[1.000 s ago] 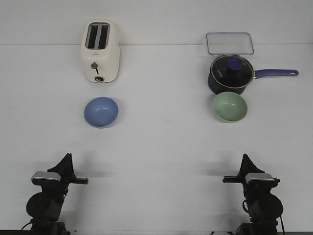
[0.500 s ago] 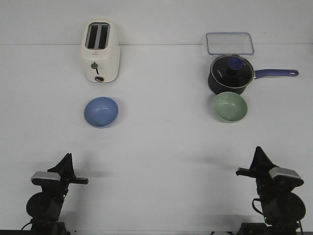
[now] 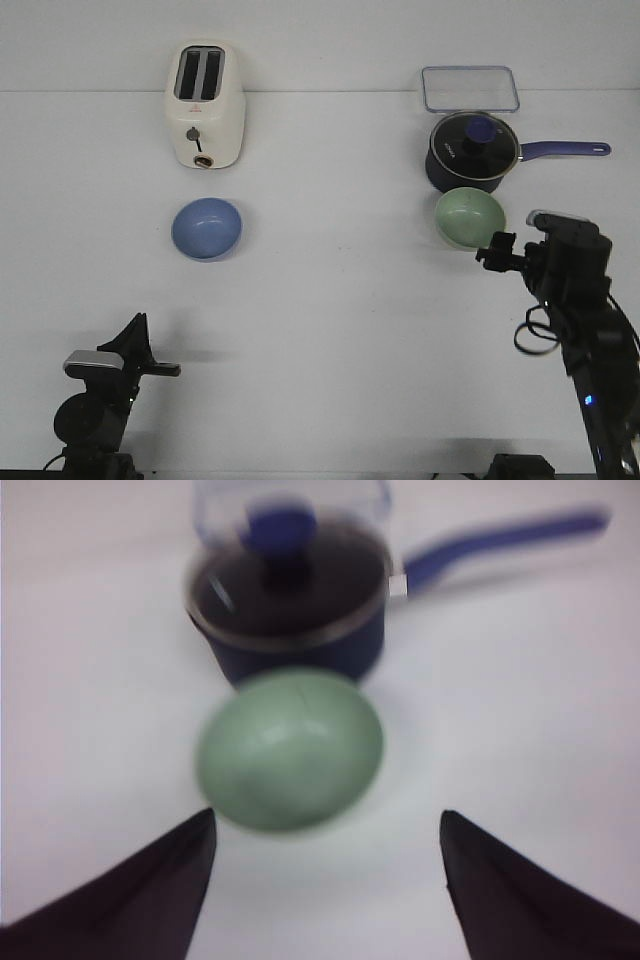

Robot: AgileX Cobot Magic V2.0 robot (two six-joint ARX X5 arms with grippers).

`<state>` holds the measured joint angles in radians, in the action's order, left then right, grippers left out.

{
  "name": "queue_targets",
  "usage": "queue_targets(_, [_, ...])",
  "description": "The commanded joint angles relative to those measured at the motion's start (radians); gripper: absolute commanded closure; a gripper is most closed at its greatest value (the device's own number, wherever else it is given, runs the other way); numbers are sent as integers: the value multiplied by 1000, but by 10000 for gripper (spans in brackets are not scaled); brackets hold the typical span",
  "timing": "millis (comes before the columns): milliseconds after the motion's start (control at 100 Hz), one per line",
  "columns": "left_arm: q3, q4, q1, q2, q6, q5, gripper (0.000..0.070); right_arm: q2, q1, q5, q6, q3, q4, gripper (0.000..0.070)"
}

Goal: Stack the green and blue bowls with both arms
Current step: 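Reach the right gripper forward to the pale green bowl's rim and grasp it, then carry the green bowl with the right gripper toward the table center, nearer the robot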

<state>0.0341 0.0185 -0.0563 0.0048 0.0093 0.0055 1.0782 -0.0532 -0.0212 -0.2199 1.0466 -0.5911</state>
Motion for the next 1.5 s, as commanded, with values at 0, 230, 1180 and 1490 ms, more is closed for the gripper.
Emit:
queue_targets(0, [-20, 13, 0, -2, 2, 2, 685, 140, -20, 4, 17, 77, -37, 229])
queue_targets(230, [-20, 13, 0, -2, 2, 2, 685, 489, -64, 55, 37, 285, -96, 231])
queue_targets(1180, [-20, 13, 0, -2, 2, 2, 685, 681, -66, 92, 5, 359, -48, 700])
queue_targets(1490, [-20, 13, 0, -2, 2, 2, 685, 401, 0, 277, 10, 327, -181, 700])
